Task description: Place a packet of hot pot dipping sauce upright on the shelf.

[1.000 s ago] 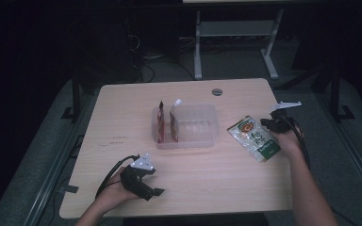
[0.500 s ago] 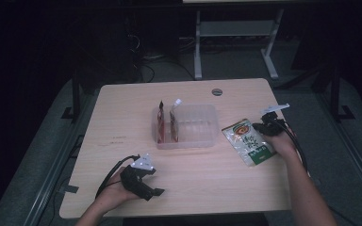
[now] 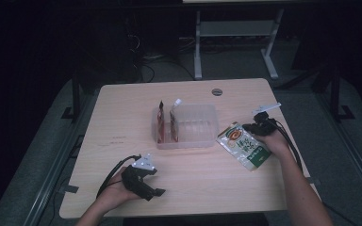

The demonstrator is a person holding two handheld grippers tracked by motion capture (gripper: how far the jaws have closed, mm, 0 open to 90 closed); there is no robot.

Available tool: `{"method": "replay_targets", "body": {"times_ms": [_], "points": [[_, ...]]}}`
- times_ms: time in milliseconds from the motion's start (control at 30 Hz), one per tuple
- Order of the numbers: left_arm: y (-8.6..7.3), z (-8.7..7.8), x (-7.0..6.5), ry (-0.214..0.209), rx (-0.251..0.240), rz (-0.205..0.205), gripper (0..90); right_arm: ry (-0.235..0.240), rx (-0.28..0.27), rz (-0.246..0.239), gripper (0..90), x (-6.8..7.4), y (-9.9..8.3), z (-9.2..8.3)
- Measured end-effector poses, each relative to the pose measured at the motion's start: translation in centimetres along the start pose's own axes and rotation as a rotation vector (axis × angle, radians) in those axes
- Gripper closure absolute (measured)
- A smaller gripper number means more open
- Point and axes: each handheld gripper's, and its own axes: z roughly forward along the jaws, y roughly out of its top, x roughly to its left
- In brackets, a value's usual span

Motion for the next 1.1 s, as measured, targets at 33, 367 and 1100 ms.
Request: {"method": "replay_targets", "body": {"times_ms": [33, 367, 1100], "points": [[0.0, 0.0, 0.0, 0.000, -0.004, -0.002, 15.5, 0.008, 0.003, -0.006, 90.0, 0.3, 0.0, 0.0], [0.4, 0.3, -0.3, -0.011, -0.006, 0.007, 15.5, 0.085, 0.040, -0.112, 90.0, 2.8, 0.0, -0.1], [0.7, 0.3, -0.4, -0.013, -0.010, 0.033, 15.5, 0.268, 0.096, -0.306, 90.0, 11.7, 0.1, 0.6]]}}
